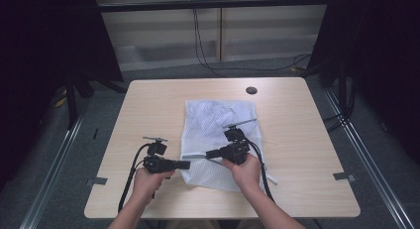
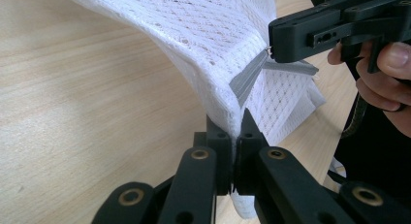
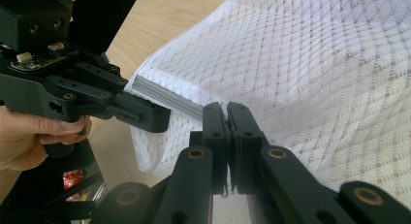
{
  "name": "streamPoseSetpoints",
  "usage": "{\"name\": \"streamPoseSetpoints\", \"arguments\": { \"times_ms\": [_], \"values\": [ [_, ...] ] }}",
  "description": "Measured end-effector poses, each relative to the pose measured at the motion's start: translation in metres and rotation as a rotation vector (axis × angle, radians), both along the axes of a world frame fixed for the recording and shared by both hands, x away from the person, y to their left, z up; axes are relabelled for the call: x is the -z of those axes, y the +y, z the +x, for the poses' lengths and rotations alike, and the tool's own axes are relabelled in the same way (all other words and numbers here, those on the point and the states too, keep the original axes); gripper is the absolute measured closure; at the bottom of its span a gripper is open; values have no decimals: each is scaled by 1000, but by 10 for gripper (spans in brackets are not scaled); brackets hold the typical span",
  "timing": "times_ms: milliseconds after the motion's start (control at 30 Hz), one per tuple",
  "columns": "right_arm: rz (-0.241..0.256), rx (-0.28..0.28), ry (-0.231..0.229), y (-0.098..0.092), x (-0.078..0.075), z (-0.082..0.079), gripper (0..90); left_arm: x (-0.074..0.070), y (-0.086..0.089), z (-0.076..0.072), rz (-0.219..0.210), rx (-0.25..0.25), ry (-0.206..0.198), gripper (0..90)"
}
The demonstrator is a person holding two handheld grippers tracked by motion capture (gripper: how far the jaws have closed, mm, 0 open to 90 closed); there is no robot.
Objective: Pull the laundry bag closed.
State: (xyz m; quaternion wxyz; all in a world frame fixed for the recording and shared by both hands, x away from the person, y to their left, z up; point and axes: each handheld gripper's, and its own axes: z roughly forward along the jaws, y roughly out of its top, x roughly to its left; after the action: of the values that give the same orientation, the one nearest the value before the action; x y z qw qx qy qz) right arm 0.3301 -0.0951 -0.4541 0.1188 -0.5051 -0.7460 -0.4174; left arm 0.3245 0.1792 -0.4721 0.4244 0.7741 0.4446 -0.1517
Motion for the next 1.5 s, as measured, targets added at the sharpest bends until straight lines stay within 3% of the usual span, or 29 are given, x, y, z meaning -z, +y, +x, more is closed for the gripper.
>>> {"name": "streamPoseSetpoints", "arguments": {
  "times_ms": [967, 1500],
  "values": [
    [-12, 1, -1, -9, 1, -2, 873, 1, 0, 0, 8, -3, 2, 887],
    [-7, 8, 2, -15, 2, -3, 873, 0, 0, 0, -8, -2, 17, 887]
  ]
}}
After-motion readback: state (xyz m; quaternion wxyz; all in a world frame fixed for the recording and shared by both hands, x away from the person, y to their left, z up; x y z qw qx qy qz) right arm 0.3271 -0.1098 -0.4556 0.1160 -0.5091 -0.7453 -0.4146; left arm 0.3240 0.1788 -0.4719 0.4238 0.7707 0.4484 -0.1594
